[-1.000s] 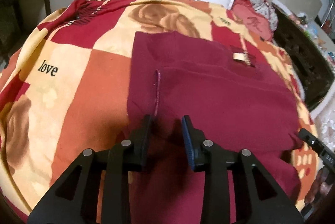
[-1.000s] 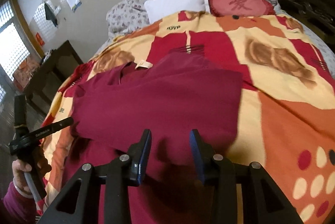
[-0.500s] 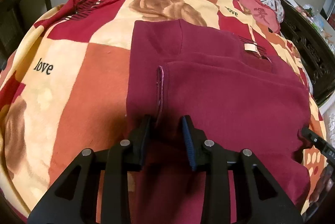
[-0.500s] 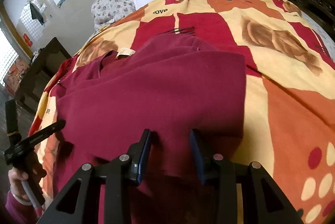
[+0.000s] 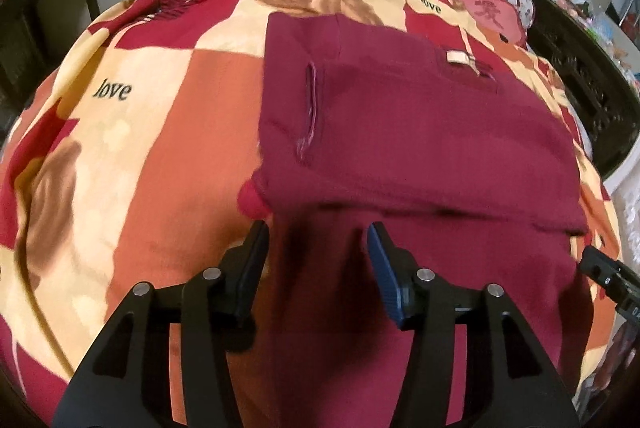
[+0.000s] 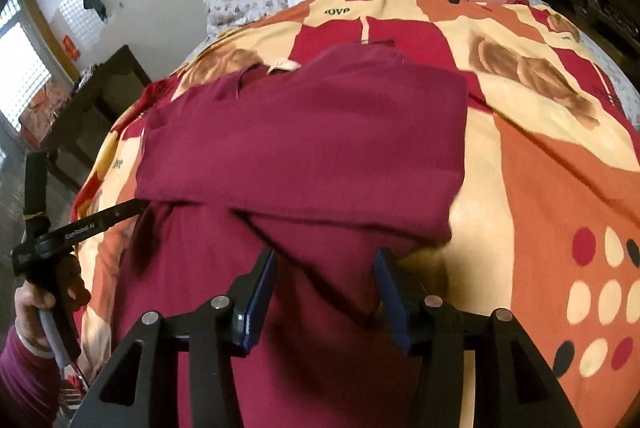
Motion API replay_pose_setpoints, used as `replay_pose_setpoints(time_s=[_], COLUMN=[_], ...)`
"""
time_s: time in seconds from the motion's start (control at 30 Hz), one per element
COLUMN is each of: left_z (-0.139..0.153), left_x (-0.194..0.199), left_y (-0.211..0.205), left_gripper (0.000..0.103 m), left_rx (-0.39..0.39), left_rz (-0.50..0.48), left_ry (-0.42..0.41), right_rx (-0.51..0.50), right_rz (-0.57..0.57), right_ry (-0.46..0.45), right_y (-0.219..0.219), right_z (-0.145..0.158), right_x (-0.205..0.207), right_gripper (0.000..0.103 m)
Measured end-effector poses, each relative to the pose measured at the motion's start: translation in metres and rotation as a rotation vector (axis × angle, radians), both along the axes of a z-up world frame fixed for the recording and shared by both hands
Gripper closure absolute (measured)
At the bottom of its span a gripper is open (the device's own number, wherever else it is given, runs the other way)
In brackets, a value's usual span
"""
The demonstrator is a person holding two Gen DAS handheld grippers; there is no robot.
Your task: Fold small clothes
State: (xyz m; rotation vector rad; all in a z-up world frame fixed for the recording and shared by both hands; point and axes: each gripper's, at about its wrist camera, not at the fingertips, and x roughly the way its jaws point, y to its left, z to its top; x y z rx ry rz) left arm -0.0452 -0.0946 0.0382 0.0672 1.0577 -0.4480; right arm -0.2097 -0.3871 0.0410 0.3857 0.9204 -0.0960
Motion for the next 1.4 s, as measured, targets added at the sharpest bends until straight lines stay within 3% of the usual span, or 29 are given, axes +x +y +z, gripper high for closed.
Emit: replay_pose_setpoints(time_s=[0.73, 1.2, 1.4], left_z=[-0.010, -0.020, -0.030], left_x=[-0.086, -0.136, -0.161], left_y=[0.034, 0.080, 0.091], left_gripper=[0.052, 0.052, 0.052], left_rx=[0.018, 0.024, 0.004], left_rz=[-0.048, -0.086, -0.114], left_ry=[0.073, 0.190, 0.287], right_rx=[0.045, 0.065, 0.042], right_rz=[-0.031, -0.032, -0.012], right_ry=[0.029, 0.064, 0.067], right_y=[0.020, 0.025, 0.034], right_z=[-0.012, -0.025, -0.024], right_x=[-0.067, -0.104, -0.115], right_gripper=[0.054, 0.053, 0.052])
